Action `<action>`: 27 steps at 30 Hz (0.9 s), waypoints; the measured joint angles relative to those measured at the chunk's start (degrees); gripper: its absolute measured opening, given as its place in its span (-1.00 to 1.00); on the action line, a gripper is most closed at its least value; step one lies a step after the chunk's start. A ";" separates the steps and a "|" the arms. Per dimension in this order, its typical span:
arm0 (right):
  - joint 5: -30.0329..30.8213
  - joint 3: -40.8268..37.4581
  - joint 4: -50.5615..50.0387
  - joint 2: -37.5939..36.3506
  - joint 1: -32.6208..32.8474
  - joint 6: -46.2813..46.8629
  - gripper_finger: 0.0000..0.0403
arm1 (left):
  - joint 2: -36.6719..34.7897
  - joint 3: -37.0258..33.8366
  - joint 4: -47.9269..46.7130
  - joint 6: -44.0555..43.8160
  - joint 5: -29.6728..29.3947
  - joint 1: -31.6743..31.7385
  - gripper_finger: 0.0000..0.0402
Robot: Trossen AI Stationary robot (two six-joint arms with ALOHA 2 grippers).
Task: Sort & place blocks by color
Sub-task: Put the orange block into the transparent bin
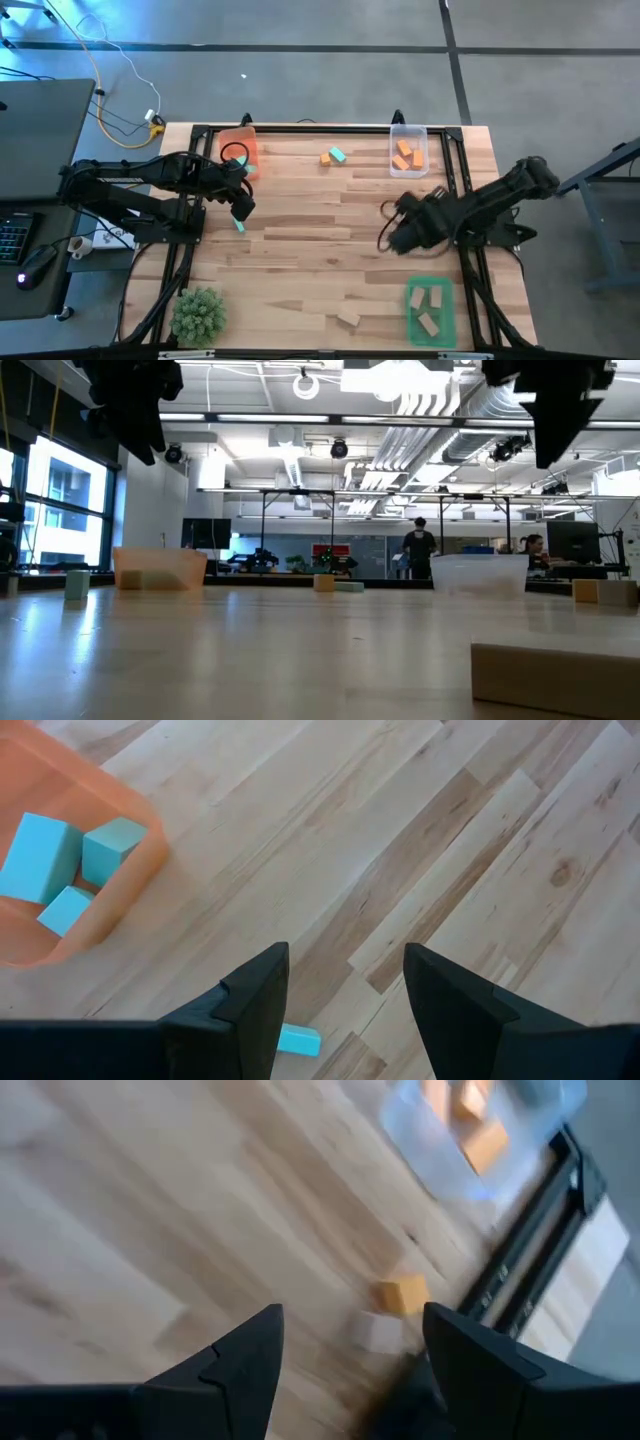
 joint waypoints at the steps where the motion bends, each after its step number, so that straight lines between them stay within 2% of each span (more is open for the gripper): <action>1: -0.81 -1.40 0.00 -1.73 -1.42 0.10 0.13 | 0.00 0.01 0.00 -0.02 -0.01 0.00 -0.07; 4: -2.65 -4.55 0.21 -6.22 -6.20 -0.65 0.13 | 0.00 0.01 0.00 0.00 0.00 0.00 -0.07; 10: -3.48 -6.71 0.86 -11.68 -17.07 -8.89 0.13 | 0.02 0.01 0.00 -0.02 -0.02 0.00 -0.07; 16: -3.51 -6.73 3.20 -12.14 -27.05 -21.04 0.22 | 0.00 0.01 0.00 -0.02 0.00 0.00 -0.07; 24: -5.04 -6.73 9.58 -12.06 -37.05 -36.51 0.35 | 0.00 0.01 0.00 -0.03 -0.01 -0.01 -0.07; 27: -7.38 -6.73 10.86 -12.06 -40.61 -40.06 0.36 | 0.00 0.01 0.00 -0.02 -0.02 0.00 -0.07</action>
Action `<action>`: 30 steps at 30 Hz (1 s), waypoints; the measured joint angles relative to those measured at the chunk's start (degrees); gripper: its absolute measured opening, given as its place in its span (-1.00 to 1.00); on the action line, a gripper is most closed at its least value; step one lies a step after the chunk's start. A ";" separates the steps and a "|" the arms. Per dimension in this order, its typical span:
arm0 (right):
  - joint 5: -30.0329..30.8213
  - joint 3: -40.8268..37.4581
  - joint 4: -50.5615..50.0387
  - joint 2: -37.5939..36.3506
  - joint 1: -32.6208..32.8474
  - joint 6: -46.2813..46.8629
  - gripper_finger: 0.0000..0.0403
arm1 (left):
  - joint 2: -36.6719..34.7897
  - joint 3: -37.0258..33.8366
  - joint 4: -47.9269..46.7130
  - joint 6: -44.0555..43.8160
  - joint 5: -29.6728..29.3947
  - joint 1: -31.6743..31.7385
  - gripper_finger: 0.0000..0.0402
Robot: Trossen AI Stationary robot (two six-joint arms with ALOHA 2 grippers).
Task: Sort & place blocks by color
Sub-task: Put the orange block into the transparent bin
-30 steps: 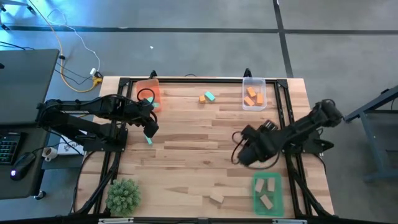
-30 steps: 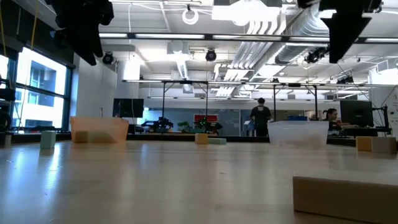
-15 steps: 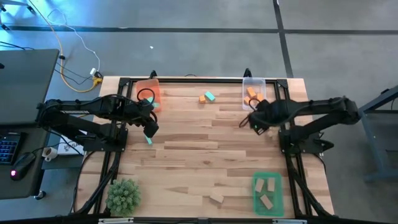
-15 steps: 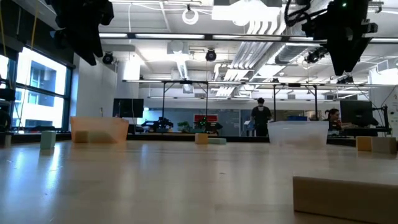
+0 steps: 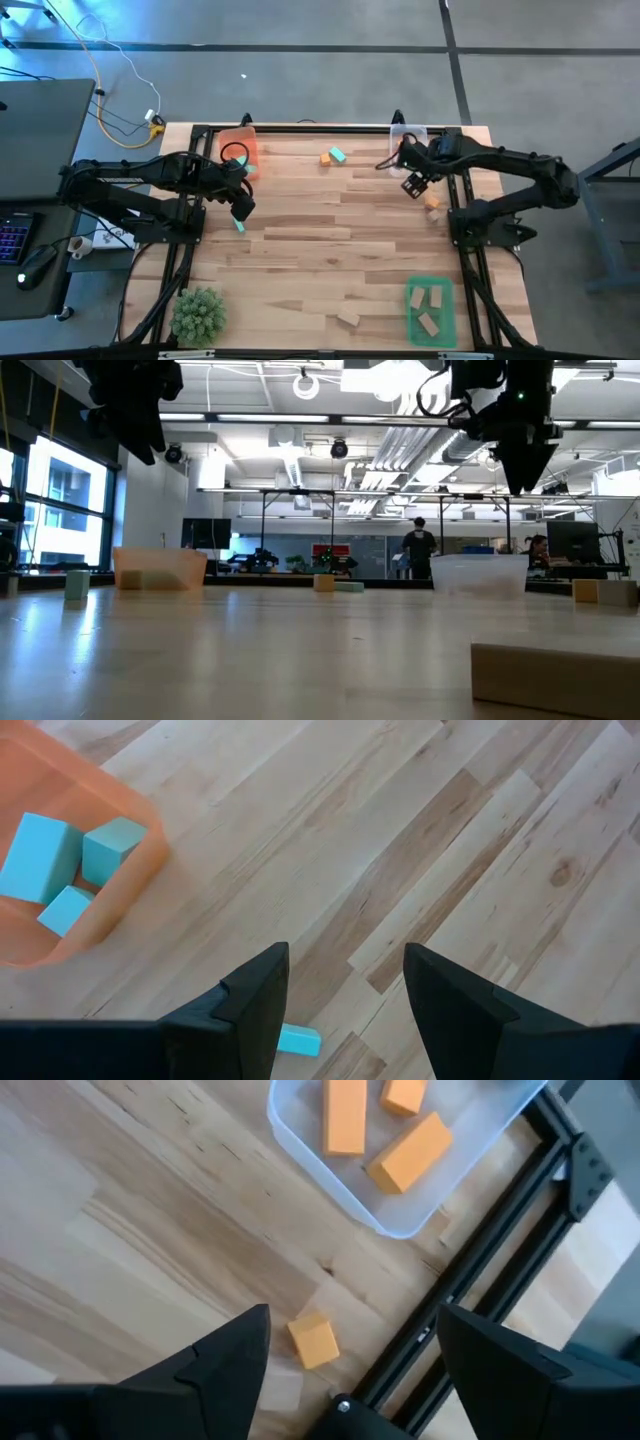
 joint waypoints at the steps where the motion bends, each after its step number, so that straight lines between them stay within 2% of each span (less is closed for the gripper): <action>1: -0.69 0.00 0.10 0.00 -1.05 -0.62 0.36 | 0.00 0.00 0.00 -0.01 0.00 0.00 -0.07; 7: -4.89 0.00 0.36 1.55 -4.79 -3.16 0.36 | 0.00 0.00 0.00 -0.01 -0.09 0.00 -0.07; 14: -6.54 0.00 0.35 7.68 -5.54 -7.39 0.36 | 0.02 0.00 0.00 0.00 -1.97 0.00 -0.07; 19: -10.57 0.00 -0.17 11.87 -5.54 -8.98 0.36 | 0.00 0.00 0.00 -0.02 -1.97 0.00 -0.07; 25: -10.86 -0.03 -3.14 16.27 -5.65 -11.14 0.36 | 0.00 0.00 0.00 -0.02 -1.97 0.00 -0.07; 30: -12.51 -5.15 -2.57 16.12 -5.62 -10.91 0.36 | 0.00 0.00 0.00 -0.02 -2.46 0.00 -0.07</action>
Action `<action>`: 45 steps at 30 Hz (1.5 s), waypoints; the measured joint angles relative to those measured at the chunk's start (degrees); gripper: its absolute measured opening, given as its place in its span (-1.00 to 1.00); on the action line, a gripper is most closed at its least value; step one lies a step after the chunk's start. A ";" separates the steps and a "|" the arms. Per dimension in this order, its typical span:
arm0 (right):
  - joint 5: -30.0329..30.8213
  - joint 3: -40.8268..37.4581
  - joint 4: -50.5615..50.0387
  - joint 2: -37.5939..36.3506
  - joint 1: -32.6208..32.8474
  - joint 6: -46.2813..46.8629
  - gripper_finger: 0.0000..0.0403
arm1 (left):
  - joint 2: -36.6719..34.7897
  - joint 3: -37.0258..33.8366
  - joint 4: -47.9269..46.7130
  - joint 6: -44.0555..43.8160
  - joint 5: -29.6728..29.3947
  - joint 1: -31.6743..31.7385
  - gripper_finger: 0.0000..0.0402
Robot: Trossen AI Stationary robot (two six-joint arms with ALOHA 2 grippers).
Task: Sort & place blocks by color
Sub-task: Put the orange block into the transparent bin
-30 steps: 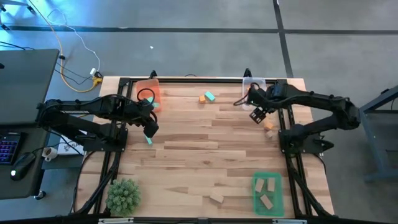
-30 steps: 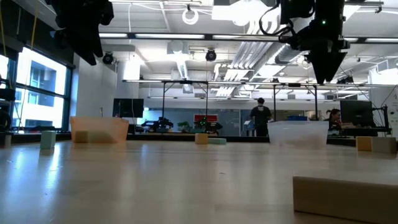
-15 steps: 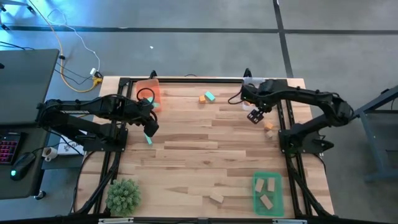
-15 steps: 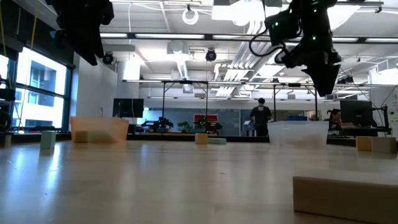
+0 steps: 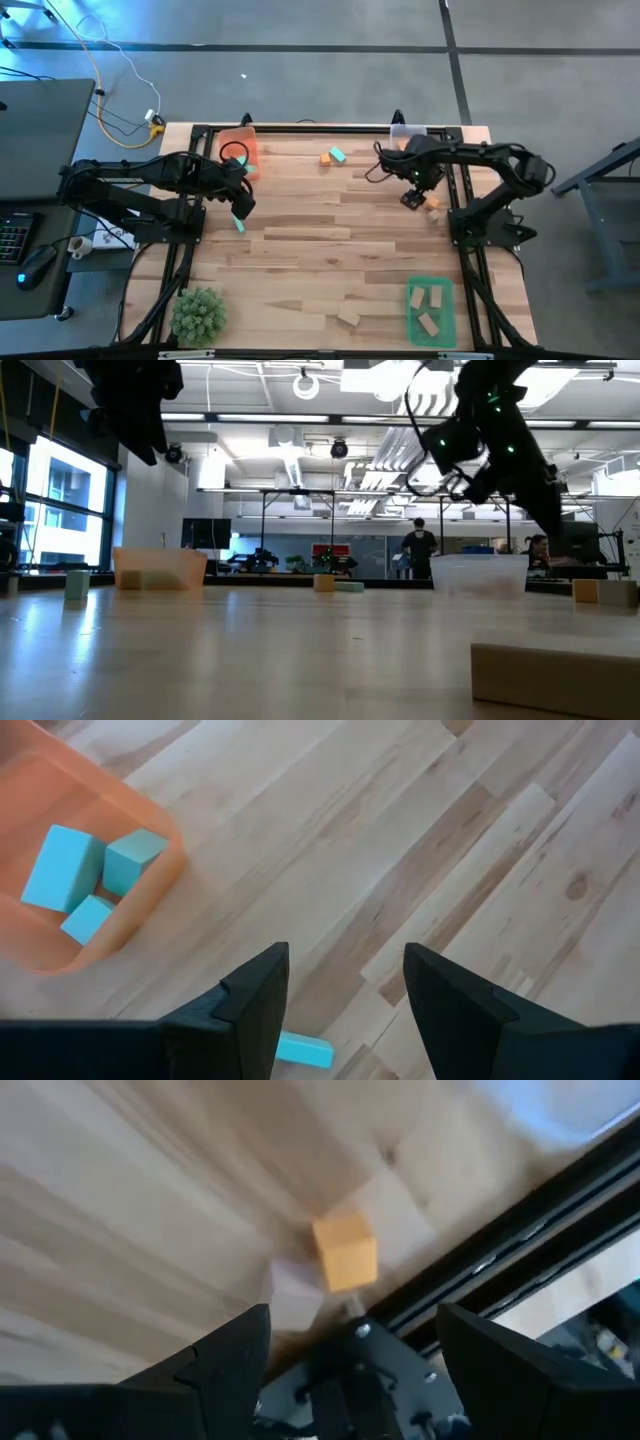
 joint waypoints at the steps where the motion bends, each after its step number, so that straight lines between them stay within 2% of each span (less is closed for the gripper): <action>1: 0.22 -1.58 0.31 -0.21 0.00 0.02 0.36 | 0.00 0.00 0.00 0.00 -0.29 0.00 -0.07; 7: 1.83 -8.32 4.13 -0.39 0.04 0.07 0.35 | 0.01 0.00 0.00 1.69 -0.82 0.00 -0.07; 17: 1.04 -13.24 13.48 -0.45 0.00 1.92 0.35 | 0.01 0.00 0.00 2.40 -0.66 0.00 -0.07; 28: 3.17 -19.71 20.81 -0.45 -0.96 6.23 0.34 | 0.01 0.00 0.01 2.40 -0.69 0.00 -0.07; 33: 2.88 -20.27 22.70 -0.54 -1.03 6.09 0.14 | 0.00 0.00 0.04 1.60 -0.78 0.00 -0.07; 41: 3.00 -20.16 22.41 -0.50 -1.03 7.75 -0.42 | 0.02 0.00 0.09 1.01 -0.76 0.00 -0.07; 45: 1.57 -18.06 20.66 -0.43 -1.03 7.73 -0.46 | 0.01 0.00 0.09 1.01 -0.76 0.00 -0.07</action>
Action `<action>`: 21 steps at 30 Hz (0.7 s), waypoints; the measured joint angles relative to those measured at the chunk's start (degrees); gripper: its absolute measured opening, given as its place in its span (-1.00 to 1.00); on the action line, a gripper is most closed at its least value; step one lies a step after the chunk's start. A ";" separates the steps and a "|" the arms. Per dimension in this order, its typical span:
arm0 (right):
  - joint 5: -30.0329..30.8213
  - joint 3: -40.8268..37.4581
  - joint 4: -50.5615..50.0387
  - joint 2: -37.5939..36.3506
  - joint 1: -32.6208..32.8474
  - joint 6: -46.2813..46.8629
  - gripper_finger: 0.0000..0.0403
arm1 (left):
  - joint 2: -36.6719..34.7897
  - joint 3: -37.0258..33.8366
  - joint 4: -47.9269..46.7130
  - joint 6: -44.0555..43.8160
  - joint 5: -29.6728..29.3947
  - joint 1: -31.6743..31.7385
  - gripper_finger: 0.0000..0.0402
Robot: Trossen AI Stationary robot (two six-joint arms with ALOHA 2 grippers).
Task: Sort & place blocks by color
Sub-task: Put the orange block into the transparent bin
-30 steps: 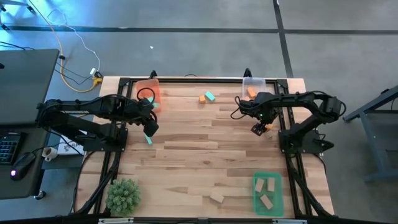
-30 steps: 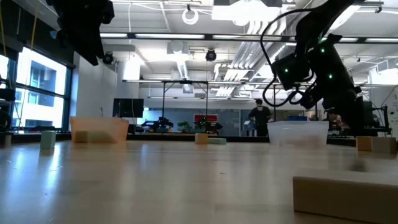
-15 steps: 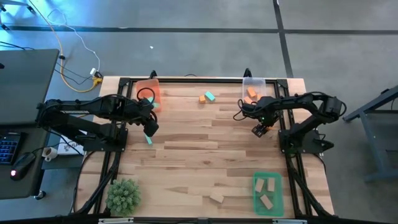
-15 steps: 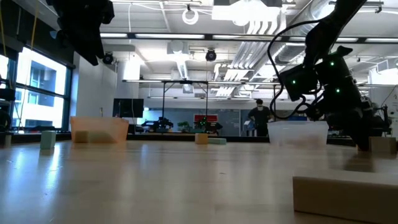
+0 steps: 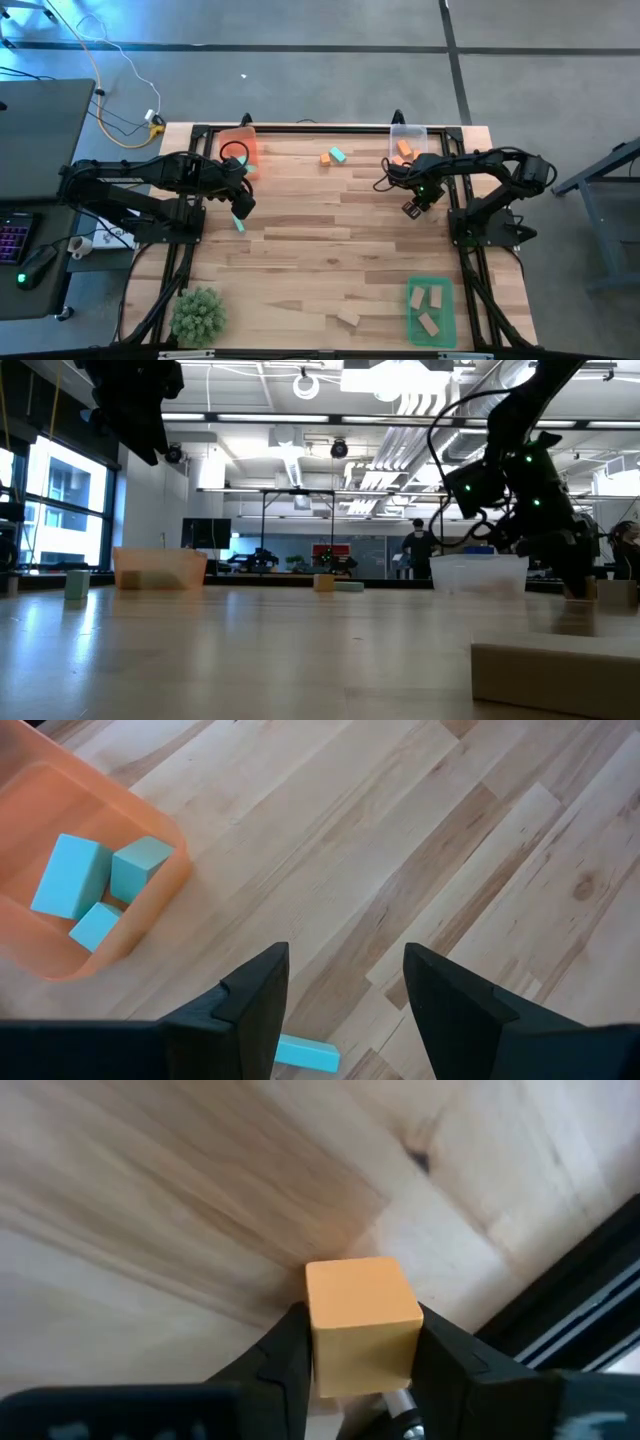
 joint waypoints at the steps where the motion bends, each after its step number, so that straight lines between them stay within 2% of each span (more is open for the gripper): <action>1: -0.18 0.91 -0.70 -0.02 0.12 -0.02 -0.46 | 0.01 0.00 0.02 0.00 0.00 0.00 -0.07; 11: -0.87 15.47 -0.82 0.00 0.90 -4.74 -0.46 | 0.02 0.00 0.20 -0.11 -0.02 0.00 -0.07; 17: 4.30 24.69 2.44 -0.02 -1.49 -10.28 -0.46 | 0.02 0.00 0.39 -0.11 -1.04 0.00 -0.07; 21: 8.94 27.17 5.70 -0.02 -4.53 -11.79 -0.46 | 0.02 0.00 0.39 -0.11 -1.20 -0.01 -0.07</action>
